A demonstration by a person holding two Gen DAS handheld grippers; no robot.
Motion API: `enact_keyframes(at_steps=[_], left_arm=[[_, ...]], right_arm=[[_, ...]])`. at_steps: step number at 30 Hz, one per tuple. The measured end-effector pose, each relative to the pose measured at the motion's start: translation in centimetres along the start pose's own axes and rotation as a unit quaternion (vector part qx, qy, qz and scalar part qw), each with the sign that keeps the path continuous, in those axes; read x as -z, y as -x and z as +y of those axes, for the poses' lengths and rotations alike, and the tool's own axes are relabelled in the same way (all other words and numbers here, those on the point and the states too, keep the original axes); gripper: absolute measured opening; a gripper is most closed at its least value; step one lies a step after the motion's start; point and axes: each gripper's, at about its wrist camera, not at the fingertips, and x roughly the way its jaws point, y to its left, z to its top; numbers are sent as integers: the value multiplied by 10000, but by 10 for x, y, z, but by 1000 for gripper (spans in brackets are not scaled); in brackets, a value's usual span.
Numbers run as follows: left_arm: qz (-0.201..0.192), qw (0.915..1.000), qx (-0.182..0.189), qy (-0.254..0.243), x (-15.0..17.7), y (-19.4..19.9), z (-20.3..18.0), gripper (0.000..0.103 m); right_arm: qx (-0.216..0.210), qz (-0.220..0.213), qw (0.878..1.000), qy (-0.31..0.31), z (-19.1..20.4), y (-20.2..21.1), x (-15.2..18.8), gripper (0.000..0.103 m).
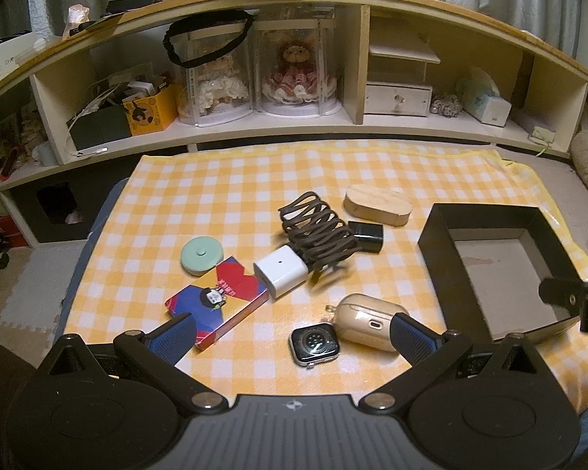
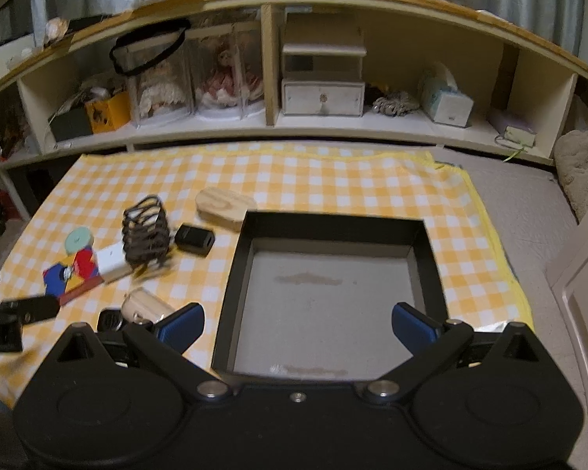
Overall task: Organize rigid objects
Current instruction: 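Move the left tool to the beige earbud case and close on it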
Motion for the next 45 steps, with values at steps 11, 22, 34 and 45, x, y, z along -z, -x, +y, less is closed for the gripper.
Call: enact_keyframes(at_steps=[11, 22, 34, 45], left_arm=[[-180, 9996, 229, -43, -1, 0, -2, 103], [-329, 9934, 896, -640, -6, -8, -16, 103], [645, 9706, 1724, -1550, -19, -71, -26, 103], [1463, 9619, 1946, -1242, -11, -126, -26, 99]], right_arm=[[309, -189, 9987, -357, -47, -25, -27, 103], [361, 299, 9920, -1175, -117, -69, -18, 102], [139, 1155, 9824, -1459, -136, -102, -8, 17], [182, 1217, 9799, -1571, -140, -106, -4, 7]])
